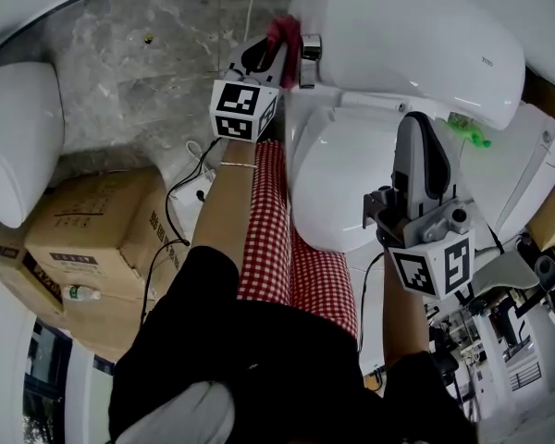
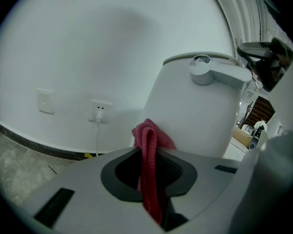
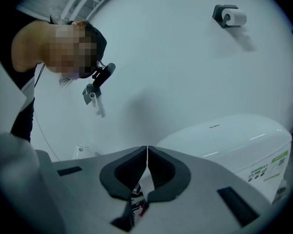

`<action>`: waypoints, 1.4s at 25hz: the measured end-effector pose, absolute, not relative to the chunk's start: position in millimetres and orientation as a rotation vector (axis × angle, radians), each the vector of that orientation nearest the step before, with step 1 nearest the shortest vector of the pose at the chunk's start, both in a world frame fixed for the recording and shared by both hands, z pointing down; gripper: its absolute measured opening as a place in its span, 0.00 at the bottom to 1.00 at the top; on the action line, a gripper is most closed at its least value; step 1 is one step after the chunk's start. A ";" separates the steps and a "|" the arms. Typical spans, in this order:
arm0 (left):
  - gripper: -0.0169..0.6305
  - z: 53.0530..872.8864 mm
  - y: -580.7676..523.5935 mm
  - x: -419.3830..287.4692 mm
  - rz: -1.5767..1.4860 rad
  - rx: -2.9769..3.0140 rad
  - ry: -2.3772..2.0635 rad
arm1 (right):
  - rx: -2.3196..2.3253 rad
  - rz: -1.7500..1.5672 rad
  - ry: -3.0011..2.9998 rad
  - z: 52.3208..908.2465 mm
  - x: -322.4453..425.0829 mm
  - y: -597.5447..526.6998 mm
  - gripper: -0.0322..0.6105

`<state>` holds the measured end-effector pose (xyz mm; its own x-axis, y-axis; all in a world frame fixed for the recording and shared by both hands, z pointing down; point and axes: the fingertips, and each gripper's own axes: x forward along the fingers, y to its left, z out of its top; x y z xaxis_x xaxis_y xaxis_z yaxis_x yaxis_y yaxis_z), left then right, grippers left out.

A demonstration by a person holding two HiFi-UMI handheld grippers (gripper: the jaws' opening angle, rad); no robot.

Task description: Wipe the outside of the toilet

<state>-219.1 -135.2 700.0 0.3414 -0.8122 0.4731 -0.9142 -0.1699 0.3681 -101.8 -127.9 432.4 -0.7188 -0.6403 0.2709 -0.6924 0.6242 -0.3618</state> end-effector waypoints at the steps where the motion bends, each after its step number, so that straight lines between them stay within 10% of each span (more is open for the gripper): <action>1: 0.11 702.4 -135.0 -219.6 0.227 2.013 -1.502 | 1.126 0.682 -2.723 433.5 -101.4 -127.8 0.09; 35: 0.11 607.0 -69.1 -269.9 0.319 2.074 -1.647 | 1.073 0.629 -2.768 403.5 -120.5 -90.8 0.09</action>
